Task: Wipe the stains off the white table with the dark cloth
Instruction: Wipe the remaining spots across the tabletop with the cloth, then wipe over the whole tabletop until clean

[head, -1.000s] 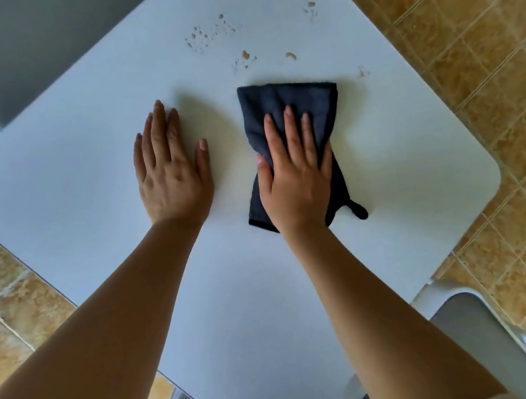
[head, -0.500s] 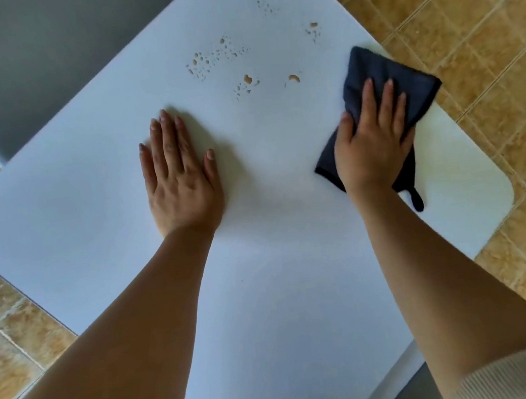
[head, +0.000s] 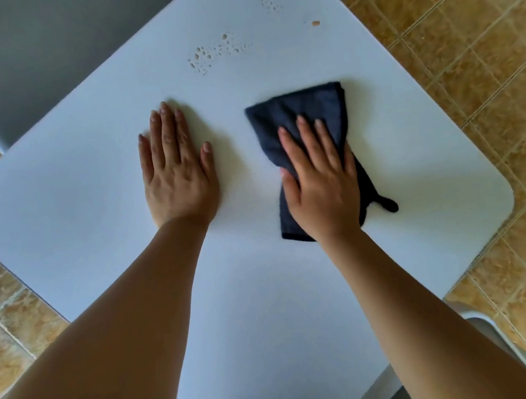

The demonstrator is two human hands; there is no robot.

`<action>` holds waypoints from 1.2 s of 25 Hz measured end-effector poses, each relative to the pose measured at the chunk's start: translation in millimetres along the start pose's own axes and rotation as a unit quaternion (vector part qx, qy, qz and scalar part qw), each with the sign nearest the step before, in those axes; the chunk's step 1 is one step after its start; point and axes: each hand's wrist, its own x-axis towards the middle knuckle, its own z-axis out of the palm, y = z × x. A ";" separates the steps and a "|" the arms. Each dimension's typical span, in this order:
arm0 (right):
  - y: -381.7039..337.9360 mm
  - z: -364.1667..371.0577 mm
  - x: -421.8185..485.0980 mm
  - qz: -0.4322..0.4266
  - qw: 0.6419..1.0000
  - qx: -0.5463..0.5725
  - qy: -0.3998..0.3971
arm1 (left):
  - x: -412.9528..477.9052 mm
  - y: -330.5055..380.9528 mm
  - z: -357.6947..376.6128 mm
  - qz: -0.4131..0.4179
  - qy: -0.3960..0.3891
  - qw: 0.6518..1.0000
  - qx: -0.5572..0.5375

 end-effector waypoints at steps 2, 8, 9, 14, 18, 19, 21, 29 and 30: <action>23.1 -6.0 -8.6 0.058 0.998 -0.025 -0.005 | 0.0 -0.1 0.1 0.000 0.000 1.000 -0.002; 2.4 7.8 64.7 0.192 0.981 -0.012 -0.008 | 0.2 -1.0 -0.4 0.000 -0.011 1.000 -0.004; -12.6 12.4 74.6 0.181 0.983 -0.009 0.006 | -0.3 -0.9 0.0 0.002 -0.011 1.000 -0.008; -83.1 15.6 40.9 0.059 0.998 0.018 0.029 | 0.2 -3.9 -2.1 0.001 -0.005 1.000 -0.021; -55.3 -2.6 -18.5 0.026 0.999 -0.007 -0.026 | 0.2 -8.4 -5.4 0.011 -0.009 0.999 -0.048; -42.4 -6.3 -24.0 0.043 0.998 -0.022 -0.030 | 0.3 -8.6 -6.1 0.014 -0.010 0.999 -0.048; -23.9 -5.9 -15.5 0.098 0.994 -0.039 -0.025 | 1.6 -6.7 -8.0 0.011 -0.014 0.998 -0.052; -87.5 15.9 60.2 0.179 0.984 0.005 0.017 | 47.0 -29.8 -15.6 0.022 -0.008 0.999 -0.027; -91.1 13.9 47.7 0.139 0.990 -0.002 0.005 | 52.2 -32.9 -14.0 0.020 -0.007 1.000 -0.023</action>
